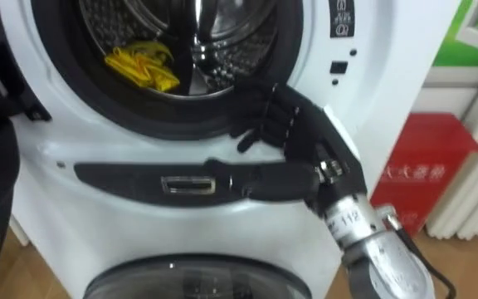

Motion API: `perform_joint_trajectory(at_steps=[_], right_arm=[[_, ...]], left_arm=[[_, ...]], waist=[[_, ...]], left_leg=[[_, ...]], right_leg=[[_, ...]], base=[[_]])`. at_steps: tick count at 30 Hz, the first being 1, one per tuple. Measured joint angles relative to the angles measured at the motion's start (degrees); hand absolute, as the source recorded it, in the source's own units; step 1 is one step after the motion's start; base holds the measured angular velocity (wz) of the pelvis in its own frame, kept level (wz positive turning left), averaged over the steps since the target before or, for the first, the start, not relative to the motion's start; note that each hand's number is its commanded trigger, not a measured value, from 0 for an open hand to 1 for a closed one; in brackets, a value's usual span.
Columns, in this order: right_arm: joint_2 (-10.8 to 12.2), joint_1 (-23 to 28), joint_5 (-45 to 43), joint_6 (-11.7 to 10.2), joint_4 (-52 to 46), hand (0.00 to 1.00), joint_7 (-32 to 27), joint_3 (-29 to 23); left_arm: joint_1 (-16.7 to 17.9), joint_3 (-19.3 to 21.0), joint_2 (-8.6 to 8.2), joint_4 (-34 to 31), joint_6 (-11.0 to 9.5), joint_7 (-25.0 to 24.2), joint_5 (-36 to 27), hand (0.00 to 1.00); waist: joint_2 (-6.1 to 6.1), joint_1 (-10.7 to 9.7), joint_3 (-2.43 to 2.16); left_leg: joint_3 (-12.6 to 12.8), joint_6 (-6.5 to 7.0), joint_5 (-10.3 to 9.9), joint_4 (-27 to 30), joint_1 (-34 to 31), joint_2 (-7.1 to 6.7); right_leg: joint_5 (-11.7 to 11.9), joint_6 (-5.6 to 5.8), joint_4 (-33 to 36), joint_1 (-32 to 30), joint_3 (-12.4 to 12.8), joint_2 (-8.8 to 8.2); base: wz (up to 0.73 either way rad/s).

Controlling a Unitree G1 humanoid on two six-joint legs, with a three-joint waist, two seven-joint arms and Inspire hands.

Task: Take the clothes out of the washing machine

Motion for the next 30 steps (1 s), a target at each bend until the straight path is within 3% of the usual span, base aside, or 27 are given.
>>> perform_joint_trajectory(at_steps=[3,8,11,18,20,25,28,30], right_arm=[[0.0,0.0,-0.1,0.0,0.0,0.00,0.2,0.0],[-0.5,-0.2,-0.5,0.0,-0.5,0.00,2.4,0.3],[-2.5,-0.2,-0.5,0.1,-1.9,0.00,3.9,1.7],[-3.3,-0.2,-0.5,0.5,-3.3,0.00,7.6,1.9],[-4.5,-0.3,-0.4,0.5,-5.3,0.00,9.6,2.0],[-4.2,-8.0,2.3,0.4,-8.5,0.00,15.1,6.0],[-3.9,-9.7,2.4,0.4,-10.0,0.00,18.8,7.8],[-3.9,-10.1,2.4,0.4,-10.0,0.00,20.5,8.3]], left_arm=[[-0.6,0.0,-0.38,-0.7,0.0,-0.7,0.0,0.00],[-1.0,0.0,-0.34,-0.8,-0.1,-2.5,0.0,0.00],[-1.1,0.0,0.13,-0.7,-0.1,-3.2,0.0,0.00],[-1.4,-0.2,0.77,-0.2,-0.2,-3.5,0.0,0.00],[-1.6,-0.3,1.15,-0.2,-0.3,-4.3,0.0,0.00],[-2.4,-0.6,1.43,-0.2,-1.0,-4.7,0.0,0.00],[-2.7,-0.6,1.79,-0.3,-1.6,-4.8,0.0,0.00],[-2.7,-0.6,1.95,-0.3,-1.6,-4.8,0.0,0.00]], waist=[[-0.04,0.5,-0.04],[-0.28,0.9,-0.81],[-0.32,0.7,-0.82],[-0.75,1.0,-0.61],[-1.14,1.8,-0.63],[-1.83,3.4,-0.80],[-2.32,4.4,-1.04],[-2.77,5.2,-0.97]], left_leg=[[-0.3,-0.38,0.1,0.0,-0.3,0.22],[-0.2,-0.91,0.9,-1.2,-0.7,0.72],[0.0,-1.15,1.0,-1.4,-0.6,0.92],[-0.1,-1.89,1.1,-2.3,0.1,1.72],[-0.3,-2.17,1.0,-2.3,-0.1,2.00],[-0.3,-2.57,1.2,-3.1,0.4,2.22],[-0.3,-2.57,1.2,-3.0,0.7,2.20],[-0.4,-2.53,1.2,-3.1,1.3,2.07]], right_leg=[[0.0,-0.26,0.0,-0.1,-0.4,0.08],[0.7,-1.08,-1.1,-0.7,-0.5,0.49],[1.1,-1.57,-1.9,-0.3,-0.6,1.00],[0.9,-2.17,-2.9,0.3,-1.0,1.76],[0.6,-2.67,-2.8,0.2,-1.4,1.92],[0.5,-3.52,-2.9,0.4,-1.7,2.12],[0.3,-3.45,-4.0,1.6,-2.4,2.04],[0.1,-3.12,-4.1,2.4,-2.6,1.89]], base=[[0.05],[-0.05],[-0.06],[0.01],[0.00],[0.09],[0.19],[0.16]])
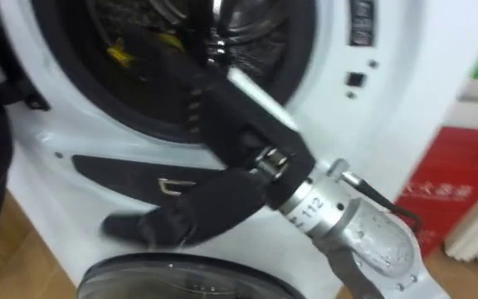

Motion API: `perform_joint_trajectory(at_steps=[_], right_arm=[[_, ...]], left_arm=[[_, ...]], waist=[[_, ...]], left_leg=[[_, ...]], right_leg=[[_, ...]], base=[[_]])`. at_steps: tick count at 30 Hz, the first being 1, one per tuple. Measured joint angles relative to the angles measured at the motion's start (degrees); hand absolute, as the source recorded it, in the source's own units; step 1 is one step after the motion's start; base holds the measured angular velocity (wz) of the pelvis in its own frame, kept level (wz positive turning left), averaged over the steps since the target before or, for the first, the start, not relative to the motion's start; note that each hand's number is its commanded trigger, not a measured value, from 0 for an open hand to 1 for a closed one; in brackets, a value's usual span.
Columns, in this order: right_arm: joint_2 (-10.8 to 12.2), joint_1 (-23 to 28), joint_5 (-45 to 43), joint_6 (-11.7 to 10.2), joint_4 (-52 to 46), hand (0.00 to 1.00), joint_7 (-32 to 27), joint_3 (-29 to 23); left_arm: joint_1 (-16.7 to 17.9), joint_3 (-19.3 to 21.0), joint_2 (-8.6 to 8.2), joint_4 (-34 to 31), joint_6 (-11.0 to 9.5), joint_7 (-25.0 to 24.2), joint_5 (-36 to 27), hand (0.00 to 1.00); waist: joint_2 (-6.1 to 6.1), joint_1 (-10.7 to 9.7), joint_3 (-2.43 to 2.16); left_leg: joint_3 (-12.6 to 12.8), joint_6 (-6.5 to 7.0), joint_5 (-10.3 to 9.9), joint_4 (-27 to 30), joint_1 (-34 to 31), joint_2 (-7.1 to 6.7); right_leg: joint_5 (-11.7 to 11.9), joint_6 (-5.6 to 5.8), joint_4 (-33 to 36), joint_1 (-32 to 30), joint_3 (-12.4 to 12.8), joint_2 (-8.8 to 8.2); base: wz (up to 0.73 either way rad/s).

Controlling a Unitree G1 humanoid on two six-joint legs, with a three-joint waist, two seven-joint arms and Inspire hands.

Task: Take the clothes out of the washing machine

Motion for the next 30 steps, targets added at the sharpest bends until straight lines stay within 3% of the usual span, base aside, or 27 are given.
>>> perform_joint_trajectory(at_steps=[12,15,19,26,30], right_arm=[[0.0,0.0,-0.1,0.0,-0.3,0.00,6.8,0.1],[0.0,0.0,-0.2,0.1,-0.3,0.00,6.7,0.2],[0.0,0.0,0.2,0.1,-0.3,0.00,4.9,-0.2],[2.4,0.0,0.8,0.0,-0.3,0.00,-1.3,-7.2],[2.7,0.1,0.8,0.0,0.0,0.00,-5.7,-9.5]], left_arm=[[-0.6,0.1,0.51,0.2,0.0,-0.1,0.0,0.00],[-1.1,-0.5,0.52,0.1,0.0,0.0,-0.1,0.00],[-0.9,-0.5,0.40,0.5,0.0,0.8,-0.4,0.00],[1.6,0.8,-1.45,0.8,0.2,3.2,-0.5,0.00],[2.5,0.8,-2.07,0.9,0.2,3.2,-0.5,0.00]], waist=[[-0.04,0.9,0.15],[0.38,1.3,0.44],[0.96,1.3,0.83],[1.93,-0.3,0.89],[2.36,-1.4,0.99]], left_leg=[[-0.6,0.76,-0.5,-2.1,1.2,-0.48],[-0.4,0.76,-0.5,-2.2,1.5,-0.45],[-0.4,0.76,-0.5,-2.9,1.9,-0.45],[-0.3,0.76,-0.5,-2.8,3.5,-0.42],[-0.3,0.76,-0.5,-2.8,3.7,-0.44]], right_leg=[[-0.5,0.97,-0.9,1.3,-0.6,-0.31],[-0.5,0.99,-0.9,1.5,-0.5,-0.30],[-0.5,1.03,-1.3,1.8,-0.5,-0.20],[-0.5,1.08,-2.8,4.0,-0.3,-0.03],[-0.5,1.08,-2.8,4.1,-0.2,0.03]], base=[[0.04],[-0.01],[0.00],[0.00],[0.00]])
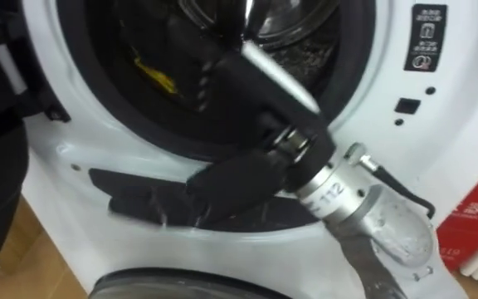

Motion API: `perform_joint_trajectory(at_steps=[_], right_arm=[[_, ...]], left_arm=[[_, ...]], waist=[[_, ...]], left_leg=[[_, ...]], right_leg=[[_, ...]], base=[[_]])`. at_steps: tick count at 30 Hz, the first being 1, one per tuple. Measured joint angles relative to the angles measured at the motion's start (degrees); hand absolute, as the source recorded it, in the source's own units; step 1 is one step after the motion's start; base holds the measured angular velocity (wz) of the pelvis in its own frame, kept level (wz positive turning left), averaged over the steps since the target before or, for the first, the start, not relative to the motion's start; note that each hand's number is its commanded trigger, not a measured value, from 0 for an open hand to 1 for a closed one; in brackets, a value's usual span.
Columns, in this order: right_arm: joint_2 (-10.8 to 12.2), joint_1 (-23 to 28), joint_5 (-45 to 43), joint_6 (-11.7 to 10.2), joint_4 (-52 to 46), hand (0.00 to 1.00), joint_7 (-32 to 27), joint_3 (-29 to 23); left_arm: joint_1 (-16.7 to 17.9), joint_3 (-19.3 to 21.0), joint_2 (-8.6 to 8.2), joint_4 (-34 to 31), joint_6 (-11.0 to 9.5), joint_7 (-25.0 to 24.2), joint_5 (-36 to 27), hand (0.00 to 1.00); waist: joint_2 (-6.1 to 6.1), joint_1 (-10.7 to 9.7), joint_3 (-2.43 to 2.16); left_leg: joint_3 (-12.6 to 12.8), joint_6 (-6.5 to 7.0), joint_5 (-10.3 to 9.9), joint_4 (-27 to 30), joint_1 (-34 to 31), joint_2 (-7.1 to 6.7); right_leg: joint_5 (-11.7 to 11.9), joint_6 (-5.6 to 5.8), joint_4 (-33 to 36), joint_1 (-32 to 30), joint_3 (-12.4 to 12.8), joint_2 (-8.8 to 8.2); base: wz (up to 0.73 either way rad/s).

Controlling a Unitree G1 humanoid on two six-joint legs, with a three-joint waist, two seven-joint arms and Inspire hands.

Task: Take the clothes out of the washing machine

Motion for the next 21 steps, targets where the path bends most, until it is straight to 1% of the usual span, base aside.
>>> perform_joint_trajectory(at_steps=[1,3,4,7,9,10,11,12,14,15,17,19,21], right_arm=[[0.0,0.0,-0.3,0.0,0.2,0.00,-1.6,-0.2],[0.0,0.1,-0.4,0.0,0.6,0.00,-3.5,-0.4],[0.0,0.0,-0.2,0.0,0.7,0.00,-4.1,-0.4],[0.0,0.0,-0.8,0.0,1.3,0.00,-6.3,-0.3],[-0.1,0.0,-1.2,0.1,1.5,0.00,-7.6,-0.3],[-0.1,0.0,-1.2,0.4,1.6,0.00,-8.4,-0.3],[-0.1,0.0,-1.5,0.9,1.6,0.00,-9.4,-0.3],[-0.1,0.0,-1.7,1.1,1.6,0.00,-10.1,-0.3],[-0.2,-0.3,-3.2,1.3,1.7,0.00,-12.5,-0.3],[-0.2,-0.6,-3.8,1.3,1.8,0.00,-13.1,-0.3],[-0.4,-2.7,-4.6,1.3,2.4,0.00,-14.6,-0.4],[-1.1,-4.6,-5.6,1.4,2.8,0.00,-15.6,-0.4],[-1.4,-6.4,-6.3,2.0,3.1,0.00,-15.9,-0.4]], left_arm=[[0.0,0.0,0.01,0.1,0.0,0.0,0.0,0.00],[-0.1,0.0,-0.01,0.4,0.0,0.0,0.0,0.00],[-0.1,0.0,-0.01,0.4,0.0,0.0,0.0,0.00],[0.0,0.0,-0.04,0.4,0.2,0.0,-0.1,0.00],[0.1,0.0,-0.09,0.3,0.3,0.5,-0.1,0.00],[0.3,0.0,-0.18,0.3,0.4,0.9,0.0,0.00],[0.4,0.1,-0.20,0.3,0.5,1.1,0.0,0.00],[0.4,0.4,-0.23,0.3,0.5,1.1,0.0,0.00],[0.3,1.3,-0.32,0.6,0.6,1.2,0.5,0.00],[0.3,1.5,-0.40,0.9,0.6,1.1,0.5,0.00],[0.3,2.8,-0.87,1.0,1.7,0.9,0.5,0.00],[0.3,3.4,-0.85,0.9,2.3,0.5,0.5,0.00],[0.3,3.4,-0.86,0.9,2.9,0.4,0.6,0.00]], waist=[[0.08,-0.2,0.02],[0.07,-0.6,-0.08],[0.00,-0.6,-0.17],[0.00,-0.4,-0.17],[-0.35,-0.4,-0.40],[-0.39,-0.4,-0.40],[-0.59,-0.3,-0.54],[-0.65,-0.3,-0.58],[-1.17,0.0,-0.82],[-1.26,0.0,-0.83],[-1.59,0.0,-0.82],[-1.94,0.0,-0.84],[-2.14,0.0,-0.78]], left_leg=[[0.0,0.00,0.0,0.0,0.0,0.01],[0.0,0.00,0.0,0.0,0.0,0.01],[0.0,0.00,0.0,0.0,0.0,0.01],[-0.1,0.00,0.0,0.0,0.4,-0.03],[-0.1,0.00,0.0,0.0,0.4,-0.03],[-0.2,0.00,0.0,0.0,0.4,-0.04],[-0.4,0.00,0.0,0.0,0.4,-0.06],[-0.5,0.00,0.0,0.1,0.3,-0.07],[-0.6,0.00,0.0,0.2,0.3,-0.08],[-0.6,0.00,0.0,0.2,0.3,-0.08],[-0.7,0.00,0.0,0.3,0.2,-0.10],[-0.7,0.00,0.0,0.3,0.2,-0.09],[-0.7,0.00,0.0,0.2,0.1,-0.09]], right_leg=[[0.0,0.00,0.0,0.0,0.0,0.03],[0.0,0.00,0.0,0.0,0.0,0.03],[0.0,-0.01,0.0,0.0,0.0,0.04],[0.0,0.02,-0.1,0.6,-0.1,0.01],[0.0,0.05,-0.1,0.6,-0.1,0.01],[0.0,0.05,-0.1,0.6,-0.2,-0.01],[-0.1,0.07,-0.1,0.6,-0.4,-0.06],[-0.1,0.12,-0.1,0.6,-0.4,-0.07],[-0.1,0.14,0.0,0.7,-0.6,-0.09],[-0.1,0.15,0.0,0.7,-0.7,-0.11],[-0.1,0.15,0.1,0.7,-0.7,-0.12],[-0.1,0.18,0.0,0.7,-0.8,-0.12],[-0.2,0.18,0.0,0.7,-0.8,-0.12]], base=[[0.00],[-0.02],[0.00],[0.04],[0.05],[0.06],[0.07],[0.07],[0.06],[0.04],[0.02],[0.00],[0.00]])
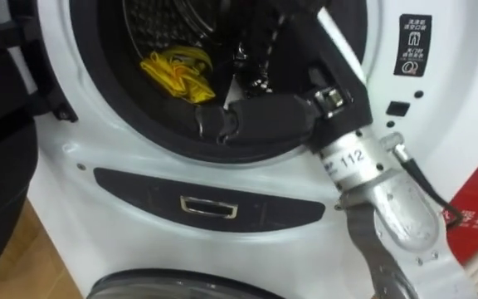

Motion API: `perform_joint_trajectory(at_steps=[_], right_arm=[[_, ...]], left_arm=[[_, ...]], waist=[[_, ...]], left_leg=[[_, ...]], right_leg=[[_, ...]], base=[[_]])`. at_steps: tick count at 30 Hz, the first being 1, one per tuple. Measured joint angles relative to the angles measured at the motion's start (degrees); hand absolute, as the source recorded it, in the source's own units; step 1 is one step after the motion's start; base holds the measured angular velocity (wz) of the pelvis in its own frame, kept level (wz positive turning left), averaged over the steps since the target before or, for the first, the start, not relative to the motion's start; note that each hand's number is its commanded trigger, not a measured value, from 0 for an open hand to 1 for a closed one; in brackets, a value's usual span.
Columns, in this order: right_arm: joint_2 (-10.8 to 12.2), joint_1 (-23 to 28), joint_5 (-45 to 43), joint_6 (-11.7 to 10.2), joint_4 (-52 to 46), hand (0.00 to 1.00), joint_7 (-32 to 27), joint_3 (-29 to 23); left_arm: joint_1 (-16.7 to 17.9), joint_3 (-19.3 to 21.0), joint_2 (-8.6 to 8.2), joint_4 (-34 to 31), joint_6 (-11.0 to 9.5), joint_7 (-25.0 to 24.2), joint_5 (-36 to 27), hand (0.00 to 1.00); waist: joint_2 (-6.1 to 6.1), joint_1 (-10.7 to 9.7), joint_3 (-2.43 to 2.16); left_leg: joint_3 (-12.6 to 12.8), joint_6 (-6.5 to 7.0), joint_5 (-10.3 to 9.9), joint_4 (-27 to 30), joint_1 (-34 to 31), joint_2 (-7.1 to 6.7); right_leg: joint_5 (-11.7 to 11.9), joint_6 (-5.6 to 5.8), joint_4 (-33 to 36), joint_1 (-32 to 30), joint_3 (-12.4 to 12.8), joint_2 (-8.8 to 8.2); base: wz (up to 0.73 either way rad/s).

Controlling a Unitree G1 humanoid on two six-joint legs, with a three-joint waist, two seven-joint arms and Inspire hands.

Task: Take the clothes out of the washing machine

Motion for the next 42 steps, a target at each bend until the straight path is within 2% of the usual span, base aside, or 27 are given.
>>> perform_joint_trajectory(at_steps=[3,5,9,12,15,16,19,22,23,26,33,34,35,42], right_arm=[[-0.1,-2.3,-0.8,0.4,1.8,0.00,-0.2,0.1],[-0.3,-4.6,-0.3,0.6,5.1,0.00,-0.2,0.1],[-0.6,-6.2,2.7,0.5,7.7,0.00,0.5,0.4],[-2.3,-7.7,4.9,0.7,10.3,0.00,1.0,1.5],[-2.3,-9.8,8.2,1.8,14.7,0.00,1.1,1.6],[-2.3,-10.9,9.0,1.9,17.2,0.00,1.0,1.7],[-2.4,-14.0,8.9,3.8,23.7,0.00,0.6,1.8],[-2.6,-15.6,6.7,4.6,28.7,0.00,-1.3,1.8],[-2.6,-16.4,5.8,5.0,30.1,0.00,-1.1,1.8],[-2.6,-17.7,1.1,5.6,33.4,0.00,-0.9,1.9],[-2.6,-20.1,-4.8,6.3,39.5,0.00,0.0,1.8],[-2.6,-20.4,-5.4,6.3,40.2,0.00,0.3,1.8],[-2.7,-20.4,-7.1,6.5,40.6,0.00,0.7,1.8],[-2.9,-20.6,-12.8,8.3,40.9,0.00,2.2,2.1]], left_arm=[[0.0,0.0,0.03,-0.1,0.8,0.1,0.5,0.00],[-0.1,0.0,0.24,-0.8,1.4,0.2,0.6,0.00],[-0.3,0.0,0.07,-2.4,2.8,0.1,0.9,0.00],[-0.9,0.0,0.14,-2.6,4.0,0.1,1.6,0.00],[-0.3,-0.1,0.34,-4.4,5.7,0.1,1.7,0.00],[0.0,-0.1,0.35,-4.9,6.1,0.1,2.3,0.00],[0.7,-0.1,0.45,-6.8,7.4,0.1,2.8,0.00],[0.7,-0.3,0.60,-6.8,8.7,-0.1,2.8,0.00],[1.0,-0.3,0.65,-6.8,9.7,-0.6,2.8,0.00],[1.2,-0.3,0.56,-6.8,10.8,-1.1,2.8,0.00],[1.0,-0.1,0.38,-6.9,11.6,-2.1,2.9,0.00],[0.9,-0.1,0.38,-6.9,11.8,-2.2,3.0,0.00],[0.9,0.0,0.39,-7.0,12.1,-2.2,3.9,0.00],[0.6,-0.2,0.56,-7.3,12.6,-2.2,4.5,0.00]], waist=[[-0.47,0.3,-0.10],[-1.22,0.2,0.10],[-1.54,0.1,0.11],[-1.63,0.1,0.10],[-2.16,0.3,0.17],[-2.46,0.3,0.22],[-3.42,0.8,0.32],[-3.90,1.5,0.33],[-4.00,1.5,0.26],[-4.04,1.3,0.23],[-3.99,1.5,0.14],[-3.97,1.6,0.06],[-4.04,1.6,-0.22],[-4.26,1.7,-0.39]], left_leg=[[-0.1,0.00,0.0,0.1,-0.1,-0.02],[0.0,0.00,0.0,0.3,-0.3,0.02],[0.0,-0.01,0.0,0.3,-0.4,0.01],[0.1,0.00,0.0,0.4,-0.3,-0.01],[0.0,-0.01,0.0,0.5,-0.2,0.01],[-0.2,-0.02,0.0,0.7,-0.2,0.00],[-1.3,-0.07,0.3,0.9,-0.3,-0.26],[-2.3,-0.22,0.2,1.8,-1.0,-0.54],[-2.7,-0.10,0.2,2.2,-1.6,-0.72],[-3.4,-0.02,0.4,3.0,-2.3,-0.96],[-4.5,0.36,0.7,4.0,-3.1,-1.69],[-4.5,0.41,0.9,3.9,-3.1,-1.81],[-4.5,0.49,1.1,3.9,-3.4,-1.93],[-4.4,0.31,1.4,3.8,-3.4,-2.12]], right_leg=[[0.0,0.00,-0.1,0.0,-0.2,-0.05],[0.0,0.00,-0.1,0.0,-0.4,-0.06],[0.0,0.00,-0.2,0.0,-0.6,-0.16],[0.0,0.00,0.1,0.0,-1.0,-0.32],[-0.2,-0.06,0.1,0.3,-1.5,-0.42],[-0.5,0.39,0.2,0.4,-1.7,-0.50],[-0.4,0.58,0.3,0.7,-2.7,-0.79],[-0.2,0.78,0.5,0.7,-2.8,-0.92],[-0.2,0.81,1.0,0.2,-2.9,-1.06],[0.1,0.79,1.3,-0.1,-3.8,-1.45],[0.4,0.99,2.1,-0.4,-4.4,-2.14],[0.5,1.00,2.2,-0.5,-4.4,-2.26],[0.6,0.97,2.2,-0.8,-4.4,-2.37],[0.8,1.10,2.3,-1.0,-4.3,-2.54]], base=[[0.00],[0.04],[0.01],[0.00],[0.01],[0.09],[0.21],[0.19],[0.07],[0.14],[0.05],[0.00],[0.00],[0.00]])
